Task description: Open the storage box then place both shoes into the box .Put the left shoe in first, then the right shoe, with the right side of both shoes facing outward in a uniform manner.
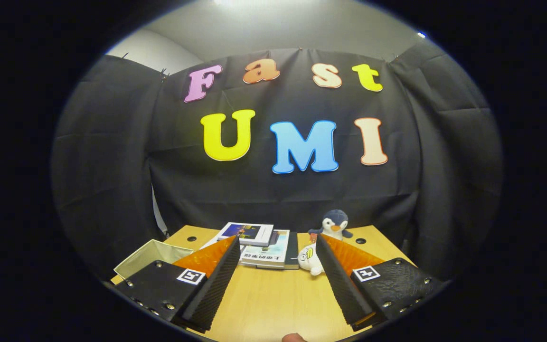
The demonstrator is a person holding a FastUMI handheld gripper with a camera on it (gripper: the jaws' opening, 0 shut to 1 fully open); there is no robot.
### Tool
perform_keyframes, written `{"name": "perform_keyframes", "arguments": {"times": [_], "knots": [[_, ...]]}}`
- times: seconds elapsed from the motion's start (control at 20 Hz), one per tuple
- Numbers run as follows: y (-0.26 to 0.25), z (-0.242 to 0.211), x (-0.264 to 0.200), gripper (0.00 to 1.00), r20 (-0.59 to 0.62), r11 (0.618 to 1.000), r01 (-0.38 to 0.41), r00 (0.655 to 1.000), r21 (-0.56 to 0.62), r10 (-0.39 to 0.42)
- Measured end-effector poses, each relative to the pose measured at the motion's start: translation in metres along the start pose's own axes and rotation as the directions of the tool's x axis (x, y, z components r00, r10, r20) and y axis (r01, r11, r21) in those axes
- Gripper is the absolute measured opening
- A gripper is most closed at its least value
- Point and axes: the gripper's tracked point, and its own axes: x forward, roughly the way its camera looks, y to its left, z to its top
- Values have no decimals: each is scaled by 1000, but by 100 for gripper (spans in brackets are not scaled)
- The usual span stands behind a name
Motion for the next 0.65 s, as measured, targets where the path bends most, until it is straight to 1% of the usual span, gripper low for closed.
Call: {"name": "perform_keyframes", "arguments": {"times": [0.15, 0.4, 0.65], "knots": [[-16, 7, -5, 97, 42, 1000, 16, 999, -8, -16], [-31, 9, -4, 97, 51, 1000, 31, 998, 5, -31], [-35, 18, -7, 97, 74, 998, 36, 997, -42, -33]]}}
